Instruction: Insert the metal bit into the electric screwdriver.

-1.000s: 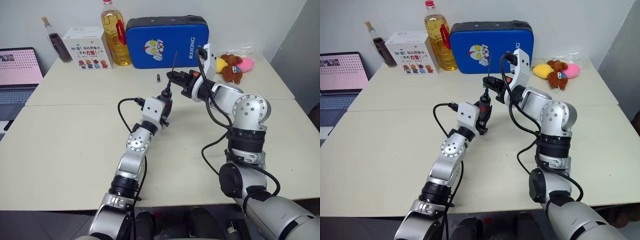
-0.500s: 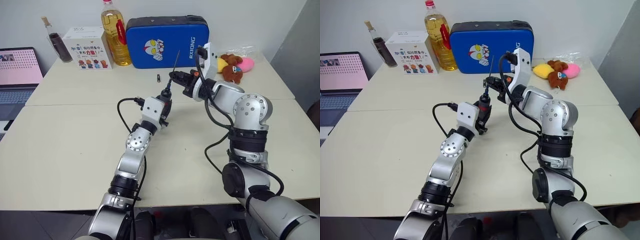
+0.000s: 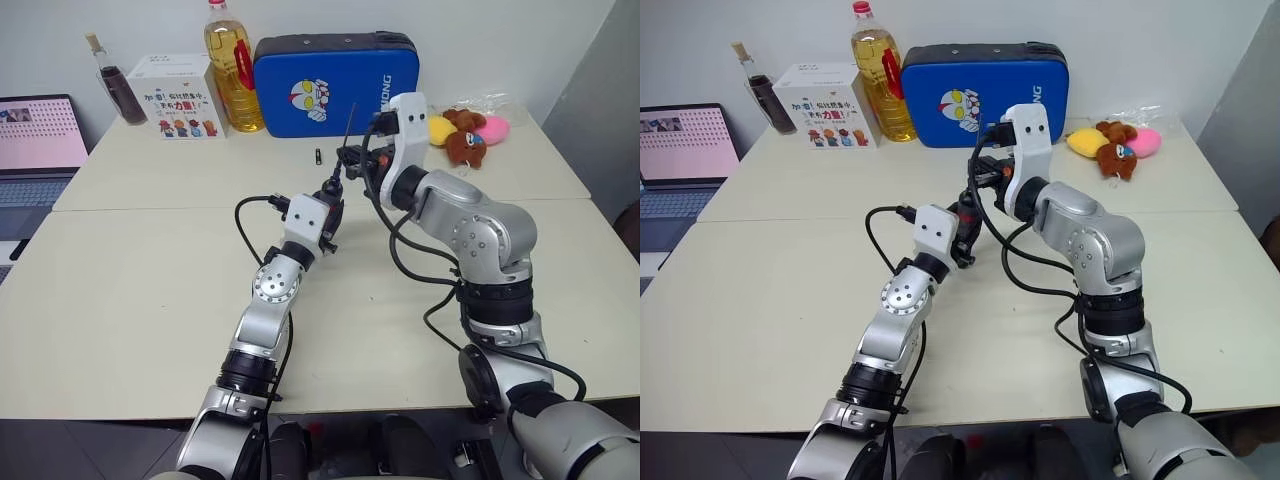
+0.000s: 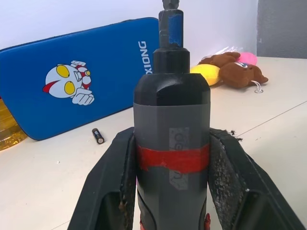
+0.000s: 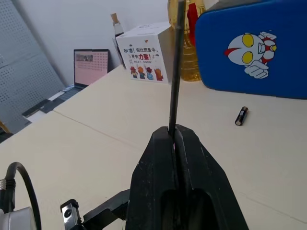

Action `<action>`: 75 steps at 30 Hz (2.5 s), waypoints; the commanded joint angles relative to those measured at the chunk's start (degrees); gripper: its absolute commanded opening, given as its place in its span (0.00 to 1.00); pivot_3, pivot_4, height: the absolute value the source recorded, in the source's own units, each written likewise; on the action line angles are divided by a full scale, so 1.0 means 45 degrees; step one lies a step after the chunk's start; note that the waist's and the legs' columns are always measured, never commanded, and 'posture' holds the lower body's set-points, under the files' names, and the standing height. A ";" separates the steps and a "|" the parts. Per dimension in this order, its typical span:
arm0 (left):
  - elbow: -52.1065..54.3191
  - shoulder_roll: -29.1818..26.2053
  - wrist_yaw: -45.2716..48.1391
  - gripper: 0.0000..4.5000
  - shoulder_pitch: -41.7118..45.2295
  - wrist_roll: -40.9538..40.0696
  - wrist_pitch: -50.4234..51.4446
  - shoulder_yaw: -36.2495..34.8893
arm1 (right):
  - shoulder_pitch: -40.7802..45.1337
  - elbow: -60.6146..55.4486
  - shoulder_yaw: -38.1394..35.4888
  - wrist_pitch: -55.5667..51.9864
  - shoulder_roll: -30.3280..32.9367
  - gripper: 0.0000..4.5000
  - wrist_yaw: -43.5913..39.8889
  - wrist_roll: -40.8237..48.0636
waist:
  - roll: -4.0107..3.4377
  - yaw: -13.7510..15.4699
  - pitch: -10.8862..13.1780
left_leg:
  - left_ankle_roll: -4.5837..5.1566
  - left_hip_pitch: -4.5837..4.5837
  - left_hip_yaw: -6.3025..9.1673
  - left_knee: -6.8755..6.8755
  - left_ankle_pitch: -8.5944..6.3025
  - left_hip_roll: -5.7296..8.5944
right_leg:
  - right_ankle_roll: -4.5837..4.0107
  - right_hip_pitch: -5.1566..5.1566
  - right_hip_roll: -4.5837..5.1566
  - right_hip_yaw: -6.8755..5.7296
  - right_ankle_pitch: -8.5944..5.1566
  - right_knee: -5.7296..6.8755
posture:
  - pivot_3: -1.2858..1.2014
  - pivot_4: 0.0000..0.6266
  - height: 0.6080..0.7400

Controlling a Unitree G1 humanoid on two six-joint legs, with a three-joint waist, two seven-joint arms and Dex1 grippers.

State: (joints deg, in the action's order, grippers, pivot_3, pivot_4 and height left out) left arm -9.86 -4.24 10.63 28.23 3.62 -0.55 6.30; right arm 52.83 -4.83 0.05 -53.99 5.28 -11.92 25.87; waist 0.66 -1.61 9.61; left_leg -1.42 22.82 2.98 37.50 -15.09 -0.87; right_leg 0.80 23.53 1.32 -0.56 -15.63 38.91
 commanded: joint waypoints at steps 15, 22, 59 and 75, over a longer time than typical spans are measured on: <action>0.0263 -0.0098 0.0069 0.37 0.0475 -0.0062 -0.0098 -0.0161 | 0.1005 -0.0316 -0.2330 -0.1328 -0.0345 0.43 -0.0255 0.2152 | 0.0001 0.0024 0.0001 | -0.0001 0.0007 0.0004 0.0000 0.0000 -0.0002 | -0.0001 0.0001 0.0003 0.0004 0.0000 0.0000 | 0.52 0.24 1.00; 0.0036 -0.0377 0.0803 0.37 0.0798 -0.0535 0.0086 -0.0280 | 0.1401 -0.1004 -0.4349 -0.3133 0.0586 0.78 -0.0079 0.4330 | 0.0001 0.0030 0.0002 | 0.0000 0.0013 0.0005 0.0002 0.0000 0.0000 | -0.0001 0.0001 0.0004 0.0001 0.0000 -0.0005 | 0.52 0.24 1.00; -1.1693 -0.8024 1.2831 0.73 0.6970 0.1973 -0.5536 0.2536 | -0.9604 -0.6490 -0.0092 0.5464 0.8378 1.00 -0.6827 -0.0400 | 0.0164 0.0323 0.0211 | 0.0005 0.0020 0.0008 0.0057 -0.0002 0.0008 | 0.0006 -0.0002 -0.0009 -0.0049 -0.0026 0.0008 | 0.52 0.24 1.00; -0.7022 -1.1688 1.5968 0.99 0.3869 -0.2053 0.0185 -0.1357 | -0.8930 -0.3330 -0.1167 0.6277 0.9415 1.00 -0.9072 -0.0203 | 0.0149 0.0002 0.0221 | 0.0005 0.0003 -0.0004 0.0053 -0.0002 -0.0013 | 0.0002 -0.0006 -0.0016 -0.0036 -0.0027 0.0017 | 0.52 0.24 1.00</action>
State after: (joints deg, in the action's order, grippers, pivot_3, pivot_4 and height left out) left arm -46.80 -54.83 81.11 49.66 -1.82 -6.60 3.37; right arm 12.10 -21.26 -2.94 -28.05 46.62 -50.53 24.64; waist 1.33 -1.60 10.61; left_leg -1.39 22.80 2.95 37.73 -15.10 -0.94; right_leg 0.81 23.49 1.27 -0.70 -15.75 38.99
